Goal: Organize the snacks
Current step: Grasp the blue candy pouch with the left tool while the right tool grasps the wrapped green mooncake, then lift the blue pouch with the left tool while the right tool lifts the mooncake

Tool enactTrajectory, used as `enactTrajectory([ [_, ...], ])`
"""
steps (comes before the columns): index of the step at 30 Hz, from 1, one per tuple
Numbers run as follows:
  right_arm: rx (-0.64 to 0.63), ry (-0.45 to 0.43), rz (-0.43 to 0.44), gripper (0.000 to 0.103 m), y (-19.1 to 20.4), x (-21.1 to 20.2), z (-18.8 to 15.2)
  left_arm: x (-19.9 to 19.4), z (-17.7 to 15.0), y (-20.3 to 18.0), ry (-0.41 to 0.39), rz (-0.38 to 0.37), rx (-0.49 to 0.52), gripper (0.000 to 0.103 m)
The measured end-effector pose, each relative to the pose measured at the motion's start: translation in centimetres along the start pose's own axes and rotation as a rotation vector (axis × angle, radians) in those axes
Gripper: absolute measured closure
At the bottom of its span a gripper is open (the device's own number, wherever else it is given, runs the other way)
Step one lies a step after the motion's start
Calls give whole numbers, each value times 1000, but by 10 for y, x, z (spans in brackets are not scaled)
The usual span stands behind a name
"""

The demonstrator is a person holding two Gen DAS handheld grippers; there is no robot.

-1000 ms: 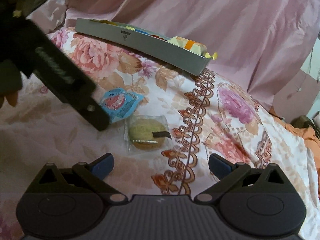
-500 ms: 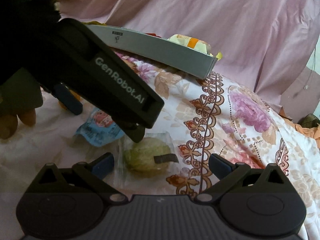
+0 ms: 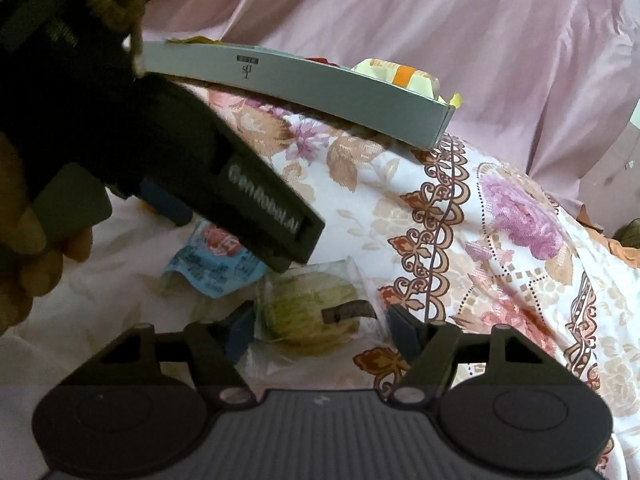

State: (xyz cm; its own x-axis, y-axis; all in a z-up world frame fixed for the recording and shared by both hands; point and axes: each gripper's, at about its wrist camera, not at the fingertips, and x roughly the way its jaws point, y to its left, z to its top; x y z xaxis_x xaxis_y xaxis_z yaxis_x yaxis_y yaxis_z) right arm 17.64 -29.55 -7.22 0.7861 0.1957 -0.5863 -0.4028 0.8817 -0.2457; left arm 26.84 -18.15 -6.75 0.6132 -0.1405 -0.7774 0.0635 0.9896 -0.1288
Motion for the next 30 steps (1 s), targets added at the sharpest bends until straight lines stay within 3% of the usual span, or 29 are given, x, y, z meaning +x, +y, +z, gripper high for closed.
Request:
enactTrajectory([
  [8, 10, 30, 10, 29, -1, 1, 2, -9, -6, 13, 5, -30, 102, 40],
  [13, 15, 30, 17, 34, 2, -1, 1, -24, -18, 30, 13, -84, 131, 41],
  [20, -13, 17, 33, 44, 19, -14, 1, -50, -49, 43, 16, -97, 265, 41],
  [23, -15, 17, 54, 44, 26, -18, 1, -64, -60, 56, 19, -105, 301, 41],
  [30, 11, 22, 130, 44, 54, -31, 5, -83, -75, 97, 35, -78, 265, 41],
])
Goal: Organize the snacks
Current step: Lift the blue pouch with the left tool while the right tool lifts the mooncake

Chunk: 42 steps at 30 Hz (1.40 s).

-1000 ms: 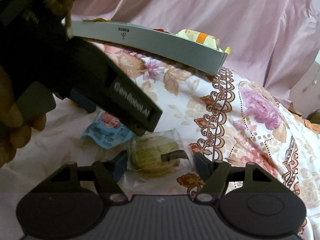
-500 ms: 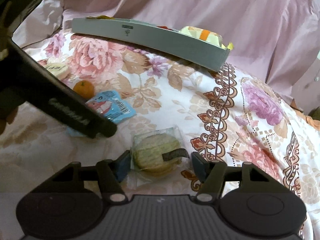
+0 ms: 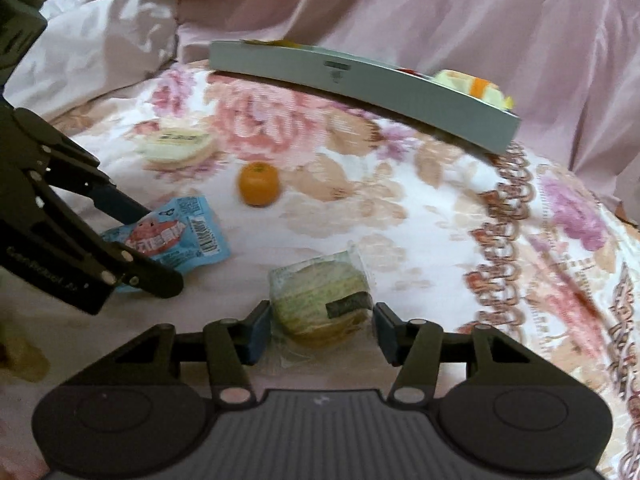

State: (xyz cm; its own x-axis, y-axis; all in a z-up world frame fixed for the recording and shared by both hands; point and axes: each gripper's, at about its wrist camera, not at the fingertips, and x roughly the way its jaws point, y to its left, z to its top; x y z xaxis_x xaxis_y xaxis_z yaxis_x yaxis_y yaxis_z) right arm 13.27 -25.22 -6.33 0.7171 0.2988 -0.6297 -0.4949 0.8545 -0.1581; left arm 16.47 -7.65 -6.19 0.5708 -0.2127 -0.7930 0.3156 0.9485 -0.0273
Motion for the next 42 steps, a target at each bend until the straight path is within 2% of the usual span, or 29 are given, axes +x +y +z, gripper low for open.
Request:
enactTrajectory([
  [2, 12, -6, 2, 44, 12, 0, 2, -6, -5, 10, -4, 3, -24, 41],
  [8, 169, -23, 33, 44, 37, -1, 12, -21, -20, 23, -29, 10, -65, 41],
  [12, 117, -34, -6, 44, 55, -4, 10, -31, -30, 31, -65, 15, -101, 41],
  [17, 99, -61, -24, 44, 60, -5, 6, -39, -44, 34, -119, 43, -66, 41],
  [21, 97, -98, -32, 44, 62, -5, 3, -39, -45, 34, -156, 47, -63, 42],
  [29, 95, -168, -31, 44, 63, -7, 7, -44, -42, 43, -232, 53, -130, 42],
  [39, 114, -194, -28, 43, 60, -5, 9, -43, -39, 51, -254, 44, -190, 42],
  [42, 150, -183, 0, 43, 57, -4, 11, -43, -38, 53, -261, 39, -205, 42],
])
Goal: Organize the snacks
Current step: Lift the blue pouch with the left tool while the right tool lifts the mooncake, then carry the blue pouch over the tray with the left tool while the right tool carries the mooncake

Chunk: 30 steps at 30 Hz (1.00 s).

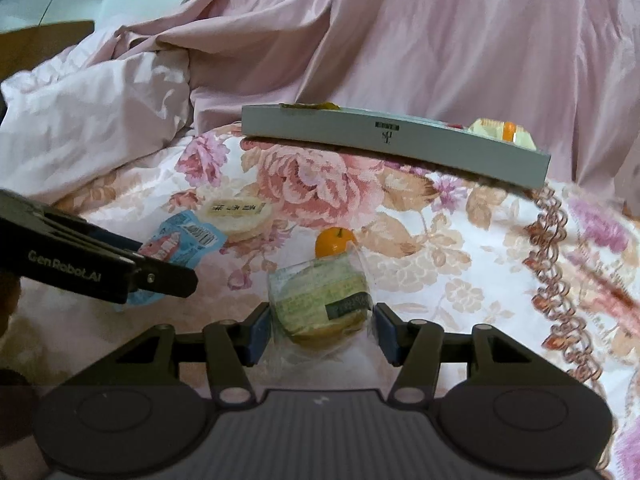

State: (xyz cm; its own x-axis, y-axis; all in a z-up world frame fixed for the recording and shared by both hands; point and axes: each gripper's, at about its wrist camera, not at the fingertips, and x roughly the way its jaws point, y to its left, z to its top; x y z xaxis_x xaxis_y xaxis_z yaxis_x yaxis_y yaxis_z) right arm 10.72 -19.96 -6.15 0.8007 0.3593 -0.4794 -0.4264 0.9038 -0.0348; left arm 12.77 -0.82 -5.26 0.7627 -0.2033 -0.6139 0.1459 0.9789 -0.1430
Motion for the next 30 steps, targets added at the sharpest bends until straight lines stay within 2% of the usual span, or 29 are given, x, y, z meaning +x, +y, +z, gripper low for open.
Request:
enactTrajectory([
  [7, 53, -18, 4, 43, -10, 2, 7, -1, 2, 2, -17, -6, -28, 42],
  [13, 32, -78, -18, 43, -17, 6, 20, 2, 20, 1, -41, -3, -54, 42],
  [23, 28, -228, -64, 43, -46, 13, 61, 12, 93, -12, -141, -4, -58, 42],
  [26, 24, -265, -89, 43, -55, 16, 71, 20, 117, -17, -142, -19, -76, 42],
  [30, 24, -292, -111, 42, -67, 25, 89, 37, 144, -19, -104, -70, -160, 42],
])
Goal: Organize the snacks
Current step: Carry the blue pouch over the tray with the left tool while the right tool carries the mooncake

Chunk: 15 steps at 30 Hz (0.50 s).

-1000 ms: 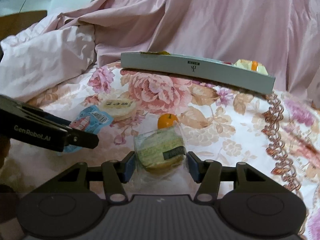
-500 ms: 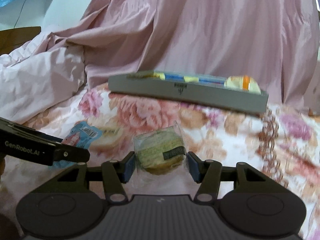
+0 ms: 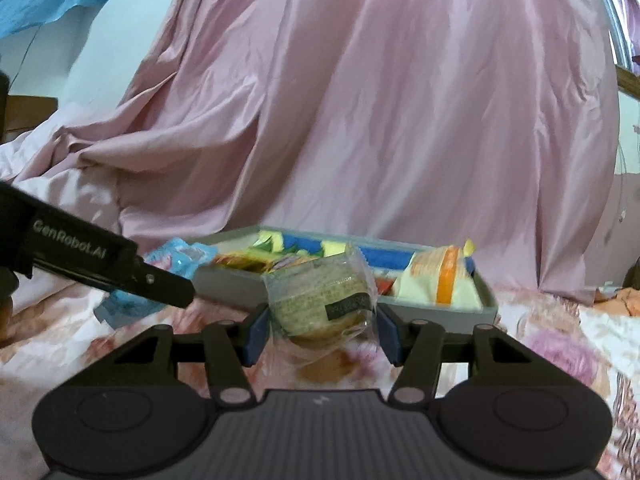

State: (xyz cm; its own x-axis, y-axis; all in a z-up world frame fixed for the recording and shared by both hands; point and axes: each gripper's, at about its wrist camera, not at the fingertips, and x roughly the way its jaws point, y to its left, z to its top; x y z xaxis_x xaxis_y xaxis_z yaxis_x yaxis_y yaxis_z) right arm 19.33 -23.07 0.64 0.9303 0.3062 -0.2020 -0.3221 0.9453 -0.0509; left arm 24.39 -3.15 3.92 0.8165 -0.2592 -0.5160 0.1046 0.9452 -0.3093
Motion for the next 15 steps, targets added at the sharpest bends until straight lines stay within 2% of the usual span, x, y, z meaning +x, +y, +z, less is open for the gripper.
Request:
enactTrajectory([
  [5, -15, -28, -39, 42, -14, 13, 15, 25, 26, -13, 4, -8, -23, 42],
  [11, 44, -17, -69, 42, -31, 33, 20, 57, 46, -26, -2, 13, 10, 42],
  [15, 81, 10, -59, 42, -36, 44, 17, 78, 54, -23, 15, 31, -29, 42],
])
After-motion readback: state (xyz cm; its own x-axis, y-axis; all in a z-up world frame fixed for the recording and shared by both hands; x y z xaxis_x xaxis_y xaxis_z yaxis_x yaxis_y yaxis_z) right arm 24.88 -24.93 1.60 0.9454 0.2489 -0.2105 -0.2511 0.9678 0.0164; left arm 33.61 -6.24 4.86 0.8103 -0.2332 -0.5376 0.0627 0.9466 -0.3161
